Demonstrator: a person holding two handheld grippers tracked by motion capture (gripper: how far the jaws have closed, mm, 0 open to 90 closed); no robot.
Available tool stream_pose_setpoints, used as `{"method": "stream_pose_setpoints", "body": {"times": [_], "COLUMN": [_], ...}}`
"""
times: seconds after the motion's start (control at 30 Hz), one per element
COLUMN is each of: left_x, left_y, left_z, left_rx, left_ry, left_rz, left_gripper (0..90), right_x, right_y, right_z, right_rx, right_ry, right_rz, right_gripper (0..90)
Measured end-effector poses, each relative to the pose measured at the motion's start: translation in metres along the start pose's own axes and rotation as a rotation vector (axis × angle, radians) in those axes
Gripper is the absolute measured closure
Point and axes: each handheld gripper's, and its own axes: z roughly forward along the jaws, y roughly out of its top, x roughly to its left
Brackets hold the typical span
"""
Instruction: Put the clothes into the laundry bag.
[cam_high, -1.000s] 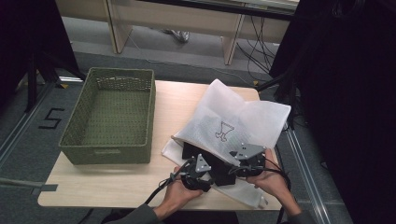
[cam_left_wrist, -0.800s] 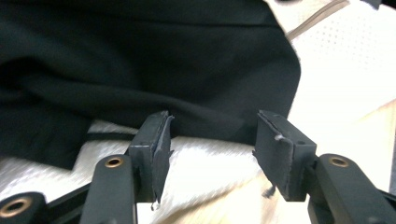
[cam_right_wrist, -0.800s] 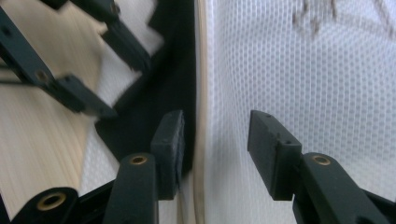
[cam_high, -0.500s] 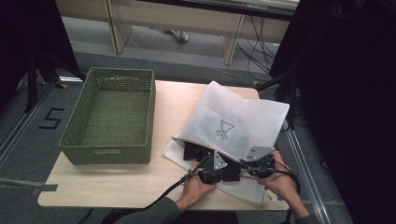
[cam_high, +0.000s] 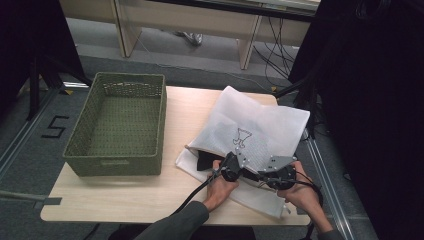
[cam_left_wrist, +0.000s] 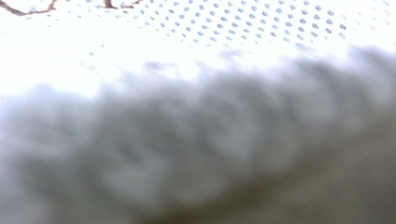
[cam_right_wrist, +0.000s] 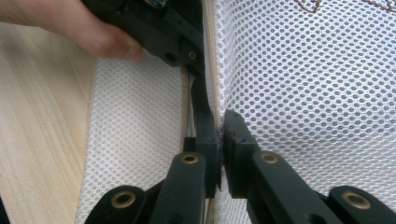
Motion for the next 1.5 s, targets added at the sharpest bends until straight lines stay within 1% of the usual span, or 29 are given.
{"method": "stream_pose_setpoints", "body": {"times": [0.07, 0.13, 0.17, 0.27, 0.3, 0.33, 0.37, 0.4, 0.43, 0.5, 0.57, 0.6, 0.67, 0.7, 0.73, 0.77, 0.83, 0.87, 0.97, 1.07, 1.1, 1.13, 1.17, 1.27, 1.33, 1.4, 1.43, 1.47, 1.5], "left_x": [-0.002, -0.005, -0.006, -0.003, -0.001, 0.002, 0.007, 0.014, 0.019, 0.033, 0.043, 0.048, 0.052, 0.055, 0.055, 0.057, 0.056, 0.059, 0.064, 0.07, 0.07, 0.072, 0.072, 0.07, 0.07, 0.064, 0.06, 0.055, 0.052], "left_y": [-0.001, -0.003, -0.004, -0.011, -0.014, -0.017, -0.02, -0.023, -0.025, -0.032, -0.039, -0.042, -0.046, -0.048, -0.05, -0.05, -0.051, -0.051, -0.054, -0.059, -0.061, -0.061, -0.06, -0.057, -0.052, -0.044, -0.041, -0.037, -0.031], "left_z": [-0.006, -0.018, -0.021, -0.044, -0.052, -0.059, -0.065, -0.07, -0.074, -0.082, -0.086, -0.088, -0.087, -0.087, -0.087, -0.089, -0.094, -0.098, -0.107, -0.104, -0.099, -0.096, -0.088, -0.071, -0.063, -0.053, -0.048, -0.041, -0.037], "left_rx": [0.005, 0.013, 0.006, 0.017, 0.012, 0.004, 0.012, 0.038, 0.04, 0.033, 0.04, 0.055, 0.063, 0.087, 0.071, 0.08, 0.065, 0.07, 0.072, 0.093, 0.102, 0.131, 0.133, 0.107, 0.103, 0.083, 0.056, 0.024, 0.036], "left_ry": [-0.028, -0.068, -0.089, -0.146, -0.151, -0.146, -0.141, -0.136, -0.123, -0.087, -0.071, -0.06, -0.048, -0.046, -0.042, -0.041, -0.032, -0.022, 0.0, 0.01, -0.003, -0.018, -0.04, -0.063, -0.07, -0.073, -0.055, -0.051, -0.047], "left_rz": [-0.003, 0.024, 0.016, 0.035, 0.034, 0.026, 0.028, 0.036, 0.042, -0.004, -0.035, -0.031, -0.052, -0.036, -0.064, -0.046, -0.068, -0.044, -0.085, -0.082, -0.118, -0.103, -0.12, -0.155, -0.114, -0.117, -0.12, -0.153, -0.126], "left_gripper": [76.9, 75.8, 75.7, 71.1, 68.5, 66.6, 64.5, 63.3, 62.8, 61.7, 60.3, 59.1, 57.3, 56.8, 56.2, 54.8, 48.9, 46.5, 38.7, 37.2, 36.6, 36.7, 37.8, 52.7, 64.7, 73.9, 77.1, 79.7, 81.0], "right_x": [0.0, -0.001, -0.002, -0.001, -0.001, -0.001, -0.002, -0.002, -0.002, -0.002, -0.002, -0.002, -0.001, -0.001, -0.002, -0.001, -0.002, -0.002, -0.001, -0.001, -0.001, 0.0, 0.0, 0.0, 0.0, 0.0, 0.001, 0.002, 0.001], "right_y": [0.0, 0.0, 0.001, 0.0, 0.0, 0.0, 0.0, 0.0, 0.0, 0.0, 0.0, 0.001, 0.001, 0.001, 0.001, 0.001, 0.0, 0.0, 0.0, 0.001, 0.001, 0.001, 0.001, 0.001, 0.001, 0.001, 0.001, 0.002, 0.002], "right_z": [0.0, -0.001, -0.001, -0.002, -0.002, -0.002, -0.001, -0.001, -0.001, -0.001, -0.001, 0.0, 0.0, 0.0, 0.0, 0.0, 0.0, 0.0, 0.0, 0.0, 0.0, 0.0, 0.0, 0.001, 0.001, 0.002, 0.002, 0.002, 0.003], "right_rx": [-0.001, -0.004, -0.01, -0.012, -0.011, -0.012, -0.012, -0.011, -0.01, -0.011, -0.011, -0.012, -0.007, -0.003, -0.009, -0.008, -0.013, -0.015, -0.009, -0.008, -0.004, -0.004, -0.004, -0.005, -0.004, -0.003, -0.001, 0.001, 0.001], "right_ry": [0.0, -0.007, -0.005, 0.002, 0.003, 0.003, 0.008, 0.011, 0.007, 0.006, 0.005, 0.008, 0.012, 0.008, 0.012, 0.012, 0.009, 0.013, 0.016, 0.017, 0.01, 0.013, 0.013, 0.019, 0.02, 0.027, 0.033, 0.037, 0.038], "right_rz": [0.003, -0.001, -0.002, 0.009, 0.009, 0.01, 0.001, -0.001, 0.01, 0.009, 0.014, 0.013, 0.015, 0.008, 0.002, 0.009, 0.011, 0.008, 0.014, 0.006, 0.01, 0.016, 0.015, 0.015, 0.007, -0.006, -0.005, -0.003, -0.023], "right_gripper": [87.0, 87.0, 87.0, 86.8, 86.8, 86.8, 86.8, 86.8, 86.7, 86.6, 86.6, 86.5, 86.4, 86.4, 86.3, 86.3, 86.1, 86.1, 86.0, 86.0, 85.9, 86.0, 86.0, 86.2, 86.2, 86.4, 86.5, 86.5, 86.6]}}
